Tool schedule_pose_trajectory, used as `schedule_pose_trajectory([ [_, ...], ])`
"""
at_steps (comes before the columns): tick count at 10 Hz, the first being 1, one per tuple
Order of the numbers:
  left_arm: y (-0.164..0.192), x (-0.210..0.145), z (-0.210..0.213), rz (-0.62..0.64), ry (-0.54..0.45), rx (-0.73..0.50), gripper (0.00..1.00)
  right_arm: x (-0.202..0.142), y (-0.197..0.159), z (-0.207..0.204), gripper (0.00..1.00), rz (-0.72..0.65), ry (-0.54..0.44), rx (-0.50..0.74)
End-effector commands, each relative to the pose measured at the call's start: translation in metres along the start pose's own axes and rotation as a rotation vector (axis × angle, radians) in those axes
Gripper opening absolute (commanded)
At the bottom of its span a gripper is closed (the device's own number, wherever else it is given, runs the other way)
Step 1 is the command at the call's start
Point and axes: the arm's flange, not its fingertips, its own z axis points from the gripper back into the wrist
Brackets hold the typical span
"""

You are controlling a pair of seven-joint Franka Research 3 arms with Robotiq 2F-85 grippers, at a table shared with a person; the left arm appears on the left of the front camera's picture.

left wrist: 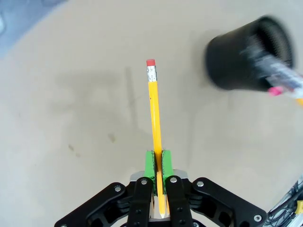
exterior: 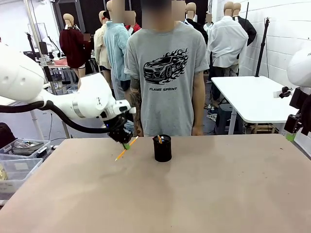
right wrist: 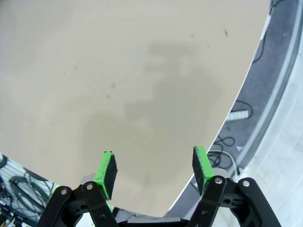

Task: Place the pens into the pen holder.
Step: Pick up a writing instrument from the table and place it into the Pen holder.

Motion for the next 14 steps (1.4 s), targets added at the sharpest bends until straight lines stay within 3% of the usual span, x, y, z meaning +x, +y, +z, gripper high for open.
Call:
schedule_pose_trajectory([
  [1, 0.019, -0.012, 0.014, -0.092, -0.129, -0.16, 0.0, -0.001, -0.001, -0.003, 0.8, 0.018, 0.0, -0.023],
  [4, 0.016, 0.003, 0.02, -0.321, -0.412, -0.347, 0.0, -0.001, -0.001, -0.003, 0.8, 0.018, 0.0, -0.023],
  [7, 0.012, 0.016, 0.024, -0.516, -0.608, -0.438, 0.0, -0.001, -0.001, -0.003, 0.8, 0.018, 0.0, -0.023],
  [10, 0.007, 0.028, 0.02, -0.669, -0.786, -0.494, 0.0, -0.001, -0.001, -0.003, 0.8, 0.018, 0.0, -0.023],
  [14, 0.0, 0.058, -0.002, -0.791, -0.948, -0.636, 0.0, -0.001, -0.001, -0.003, 0.8, 0.018, 0.0, -0.023],
])
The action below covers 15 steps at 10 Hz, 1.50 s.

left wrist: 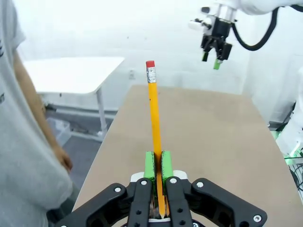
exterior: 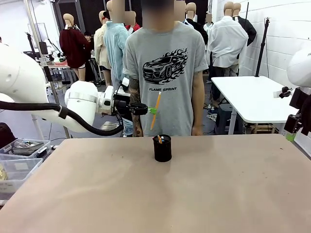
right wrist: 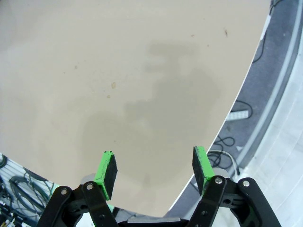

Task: Place the pens into the pen holder.
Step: Pick up a writing instrument from the table and place it into the Pen holder.

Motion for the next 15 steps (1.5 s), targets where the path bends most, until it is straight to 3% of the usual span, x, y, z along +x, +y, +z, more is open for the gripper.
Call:
schedule_pose_trajectory([
  [1, 0.015, -0.008, -0.018, -0.054, -0.059, -0.057, 0.0, -0.001, -0.001, -0.003, 0.8, 0.018, 0.0, -0.022],
  [4, 0.02, -0.031, -0.043, -0.026, -0.071, -0.141, 0.0, -0.001, -0.001, -0.003, 0.8, 0.018, 0.0, -0.022],
  [9, 0.022, -0.067, -0.042, -0.037, -0.021, -0.143, 0.0, -0.001, -0.001, -0.003, 0.8, 0.018, 0.0, -0.022],
  [10, 0.022, -0.067, -0.042, -0.052, -0.018, -0.148, 0.07, -0.001, -0.001, -0.003, 0.8, 0.018, 0.0, -0.022],
  [13, 0.018, -0.068, -0.039, -0.061, -0.028, -0.15, 0.66, -0.001, -0.001, -0.003, 0.8, 0.018, 0.0, -0.022],
  [15, 0.012, -0.062, -0.031, -0.062, -0.019, -0.113, 0.66, -0.001, -0.001, -0.003, 0.8, 0.018, 0.0, -0.022],
])
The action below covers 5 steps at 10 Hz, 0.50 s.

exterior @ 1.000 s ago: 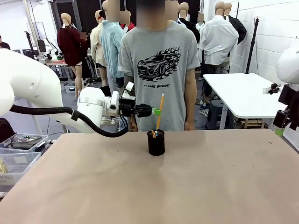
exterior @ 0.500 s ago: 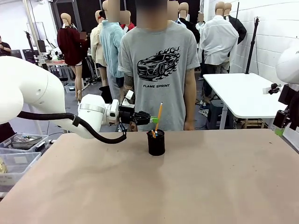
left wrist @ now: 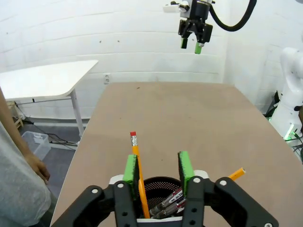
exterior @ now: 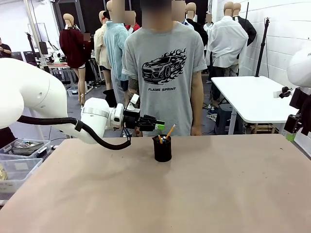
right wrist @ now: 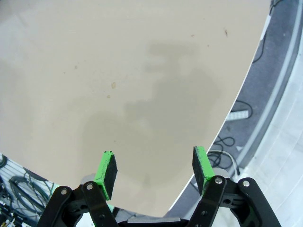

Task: Place the pens into the pen holder.
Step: Pick up a writing instrument from the table and place it into the Pen holder.

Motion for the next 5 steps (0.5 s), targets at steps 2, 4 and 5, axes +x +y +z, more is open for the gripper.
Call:
schedule_pose_trajectory([
  [2, -0.023, 0.032, 0.034, 0.023, 0.093, 0.045, 0.66, -0.001, -0.001, -0.003, 0.8, 0.017, 0.0, -0.023],
  [4, -0.037, 0.066, 0.087, 0.114, 0.276, 0.137, 0.66, -0.001, -0.001, -0.003, 0.8, 0.017, 0.0, -0.023],
  [5, -0.048, 0.082, 0.113, 0.205, 0.414, 0.208, 0.66, -0.001, -0.001, -0.003, 0.8, 0.017, 0.0, -0.023],
])
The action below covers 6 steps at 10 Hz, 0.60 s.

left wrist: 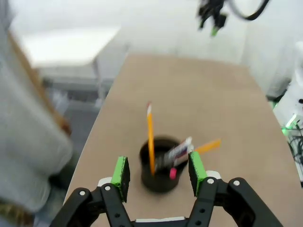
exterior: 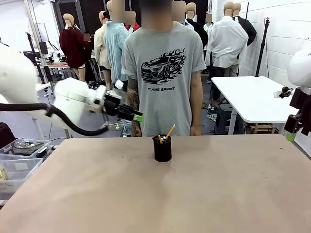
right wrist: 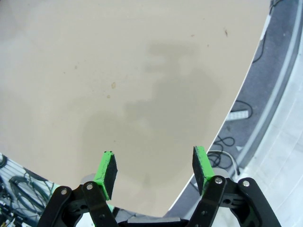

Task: Place the pens into the pen holder.
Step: Pick up a writing instrument from the table and place it into the Pen holder.

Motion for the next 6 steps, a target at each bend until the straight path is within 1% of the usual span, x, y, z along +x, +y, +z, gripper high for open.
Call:
schedule_pose_trajectory([
  [1, -0.025, 0.011, 0.045, 0.219, 0.337, 0.078, 0.66, -0.001, -0.001, -0.003, 0.8, 0.018, 0.0, -0.023],
  [2, -0.035, 0.011, 0.07, 0.337, 0.503, 0.124, 0.66, -0.001, -0.001, -0.003, 0.8, 0.018, 0.0, -0.023],
  [4, -0.054, 0.004, 0.105, 0.504, 0.654, 0.198, 0.66, -0.001, -0.001, -0.003, 0.8, 0.018, 0.0, -0.023],
  [6, -0.082, -0.009, 0.133, 0.684, 0.8, 0.366, 0.66, -0.001, -0.001, -0.003, 0.8, 0.018, 0.0, -0.023],
])
